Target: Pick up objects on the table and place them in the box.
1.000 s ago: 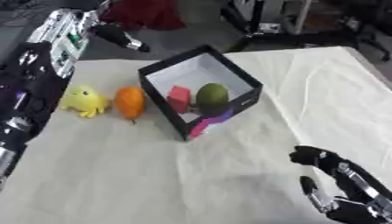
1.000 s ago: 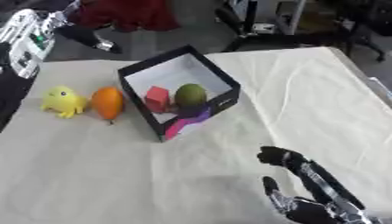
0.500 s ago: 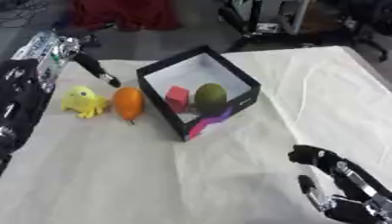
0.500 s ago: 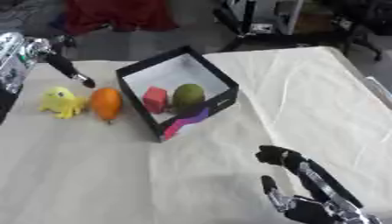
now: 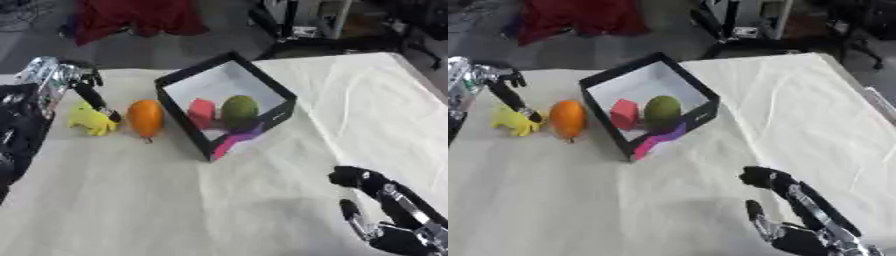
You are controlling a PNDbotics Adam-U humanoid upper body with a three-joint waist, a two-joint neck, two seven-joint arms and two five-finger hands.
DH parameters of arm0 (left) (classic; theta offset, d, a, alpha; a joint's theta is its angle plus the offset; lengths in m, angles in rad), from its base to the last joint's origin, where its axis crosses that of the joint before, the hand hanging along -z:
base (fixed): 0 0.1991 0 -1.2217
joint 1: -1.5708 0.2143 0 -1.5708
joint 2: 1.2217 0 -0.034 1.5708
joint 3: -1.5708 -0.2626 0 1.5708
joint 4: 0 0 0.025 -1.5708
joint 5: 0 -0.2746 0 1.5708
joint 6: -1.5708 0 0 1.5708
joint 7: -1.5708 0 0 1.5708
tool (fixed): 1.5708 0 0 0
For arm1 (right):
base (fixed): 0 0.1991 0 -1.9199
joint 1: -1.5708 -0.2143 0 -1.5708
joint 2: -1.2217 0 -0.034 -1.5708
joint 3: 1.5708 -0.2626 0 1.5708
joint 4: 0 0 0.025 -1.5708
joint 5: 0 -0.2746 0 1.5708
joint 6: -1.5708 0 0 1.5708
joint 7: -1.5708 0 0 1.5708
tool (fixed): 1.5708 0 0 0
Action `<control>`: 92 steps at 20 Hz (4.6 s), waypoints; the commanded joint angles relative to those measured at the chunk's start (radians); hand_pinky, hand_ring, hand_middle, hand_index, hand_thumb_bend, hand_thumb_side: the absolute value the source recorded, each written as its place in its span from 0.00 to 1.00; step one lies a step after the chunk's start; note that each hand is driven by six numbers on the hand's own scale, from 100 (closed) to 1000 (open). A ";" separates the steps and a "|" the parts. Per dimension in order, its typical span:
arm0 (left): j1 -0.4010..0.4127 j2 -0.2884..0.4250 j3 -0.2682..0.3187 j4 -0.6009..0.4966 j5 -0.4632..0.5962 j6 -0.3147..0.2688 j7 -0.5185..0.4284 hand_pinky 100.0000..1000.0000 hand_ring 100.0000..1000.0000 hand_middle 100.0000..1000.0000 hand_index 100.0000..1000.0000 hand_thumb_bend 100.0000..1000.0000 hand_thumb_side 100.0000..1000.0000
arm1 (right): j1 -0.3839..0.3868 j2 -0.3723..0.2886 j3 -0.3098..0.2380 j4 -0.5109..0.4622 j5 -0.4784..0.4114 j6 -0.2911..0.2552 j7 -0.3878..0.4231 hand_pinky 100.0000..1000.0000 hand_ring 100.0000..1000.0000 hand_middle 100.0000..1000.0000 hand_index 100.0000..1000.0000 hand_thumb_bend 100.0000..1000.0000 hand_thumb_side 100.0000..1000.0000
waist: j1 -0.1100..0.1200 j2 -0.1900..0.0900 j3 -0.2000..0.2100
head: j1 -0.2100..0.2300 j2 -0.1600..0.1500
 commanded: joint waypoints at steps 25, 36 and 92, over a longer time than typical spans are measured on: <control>0.020 0.012 0.031 0.047 -0.096 0.041 0.002 0.81 0.71 0.77 0.84 0.53 0.31 | -0.007 -0.011 -0.007 -0.012 0.003 0.000 -0.006 0.86 0.81 0.76 0.88 0.00 0.28 | -0.009 -0.019 0.002 | -0.009 -0.002; 0.030 0.018 0.032 0.035 -0.080 0.036 0.027 0.70 0.55 0.59 0.72 0.12 0.14 | -0.007 -0.011 -0.007 -0.012 0.004 0.000 -0.006 0.86 0.81 0.77 0.88 0.00 0.27 | -0.009 -0.018 0.004 | -0.010 -0.002; -0.119 -0.199 -0.087 -0.226 -0.020 0.028 0.446 0.73 0.69 0.75 0.86 1.00 0.57 | -0.003 -0.009 0.007 -0.006 -0.004 0.000 0.011 0.86 0.81 0.77 0.88 0.00 0.27 | -0.018 -0.024 -0.027 | 0.005 -0.002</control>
